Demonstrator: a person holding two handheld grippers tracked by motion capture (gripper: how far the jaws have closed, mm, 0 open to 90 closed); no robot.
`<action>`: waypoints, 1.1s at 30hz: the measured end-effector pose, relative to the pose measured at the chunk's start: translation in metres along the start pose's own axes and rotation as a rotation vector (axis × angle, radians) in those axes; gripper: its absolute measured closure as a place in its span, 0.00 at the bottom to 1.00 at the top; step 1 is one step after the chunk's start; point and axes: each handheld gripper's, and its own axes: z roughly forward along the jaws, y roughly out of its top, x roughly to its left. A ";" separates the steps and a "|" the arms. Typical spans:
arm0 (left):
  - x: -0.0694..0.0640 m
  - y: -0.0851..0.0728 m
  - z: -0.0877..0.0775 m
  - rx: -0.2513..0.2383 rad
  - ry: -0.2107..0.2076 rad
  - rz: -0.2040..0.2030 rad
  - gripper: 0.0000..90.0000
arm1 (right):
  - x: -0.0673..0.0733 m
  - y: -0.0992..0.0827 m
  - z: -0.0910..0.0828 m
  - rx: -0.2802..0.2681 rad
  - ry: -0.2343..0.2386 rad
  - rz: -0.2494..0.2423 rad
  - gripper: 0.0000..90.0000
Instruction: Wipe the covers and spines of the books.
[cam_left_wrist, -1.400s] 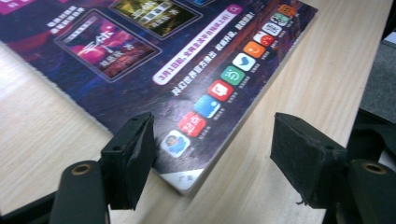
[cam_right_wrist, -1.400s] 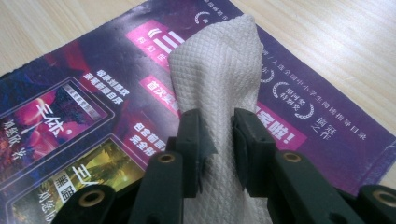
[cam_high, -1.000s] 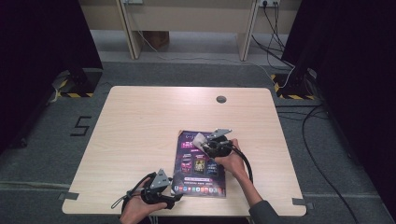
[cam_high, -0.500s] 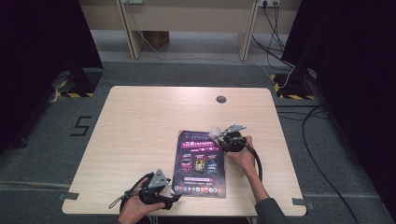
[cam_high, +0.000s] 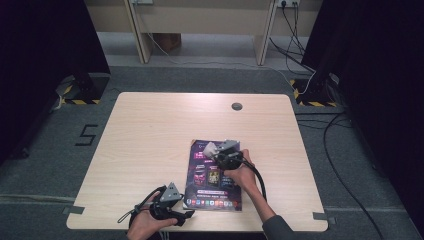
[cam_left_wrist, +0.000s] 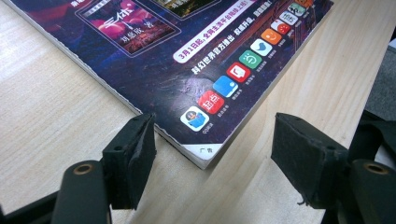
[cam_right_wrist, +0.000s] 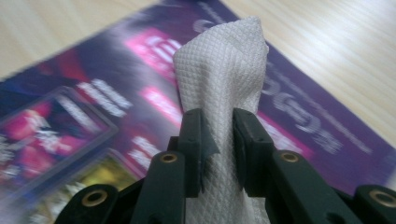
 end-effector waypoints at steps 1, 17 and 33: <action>0.000 0.000 0.000 0.000 0.001 -0.002 0.33 | 0.005 0.002 0.001 -0.001 0.012 -0.008 0.83; -0.002 -0.004 -0.007 -0.007 -0.004 -0.006 0.32 | 0.039 0.013 0.007 -0.004 0.115 -0.088 0.83; -0.004 -0.012 -0.016 -0.003 -0.005 -0.016 0.29 | -0.022 -0.002 0.000 0.016 -0.060 0.022 0.83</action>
